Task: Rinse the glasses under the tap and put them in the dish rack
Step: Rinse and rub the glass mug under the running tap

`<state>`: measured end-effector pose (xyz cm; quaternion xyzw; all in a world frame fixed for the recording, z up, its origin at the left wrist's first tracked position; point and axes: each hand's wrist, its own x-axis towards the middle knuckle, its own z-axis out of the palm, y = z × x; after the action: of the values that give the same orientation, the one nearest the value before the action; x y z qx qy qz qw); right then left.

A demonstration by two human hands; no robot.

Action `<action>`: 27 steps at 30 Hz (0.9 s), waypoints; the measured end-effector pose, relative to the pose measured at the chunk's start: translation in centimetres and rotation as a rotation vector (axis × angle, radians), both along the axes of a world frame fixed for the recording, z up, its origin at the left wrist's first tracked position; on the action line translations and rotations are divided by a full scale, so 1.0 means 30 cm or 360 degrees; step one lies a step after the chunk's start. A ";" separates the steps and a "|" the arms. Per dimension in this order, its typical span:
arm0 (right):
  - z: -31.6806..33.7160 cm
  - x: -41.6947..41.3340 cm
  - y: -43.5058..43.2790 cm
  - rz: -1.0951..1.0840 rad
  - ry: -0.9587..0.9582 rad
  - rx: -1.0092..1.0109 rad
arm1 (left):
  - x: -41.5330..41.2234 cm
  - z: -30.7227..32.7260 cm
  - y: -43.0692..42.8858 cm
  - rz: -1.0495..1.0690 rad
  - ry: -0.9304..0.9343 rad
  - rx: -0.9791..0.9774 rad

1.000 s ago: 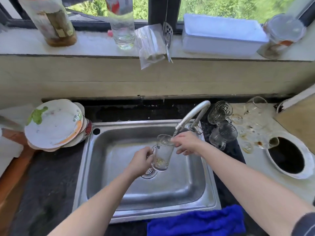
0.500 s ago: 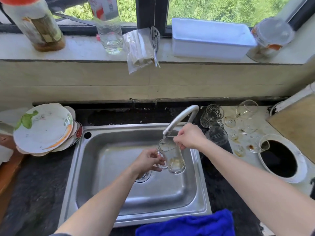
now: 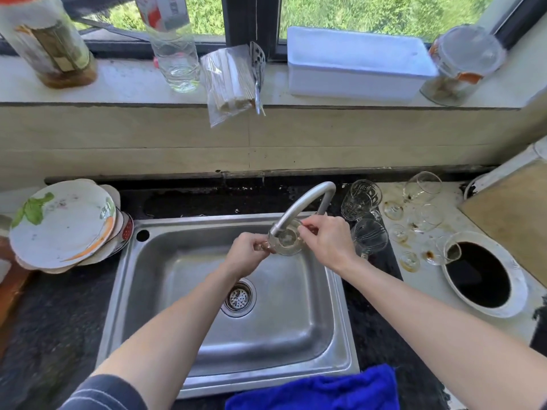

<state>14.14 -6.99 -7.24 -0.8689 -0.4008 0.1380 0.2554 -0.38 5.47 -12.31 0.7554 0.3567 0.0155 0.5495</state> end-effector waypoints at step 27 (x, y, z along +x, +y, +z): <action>0.009 -0.087 0.084 -0.0190 0.1280 -0.0238 | -0.175 0.168 0.107 -0.0024 0.0417 -0.0031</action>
<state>11.54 -4.47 -6.96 -0.7836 -0.2068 0.4803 0.3353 -5.64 8.67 -7.28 0.7482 0.4200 -0.0908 0.5055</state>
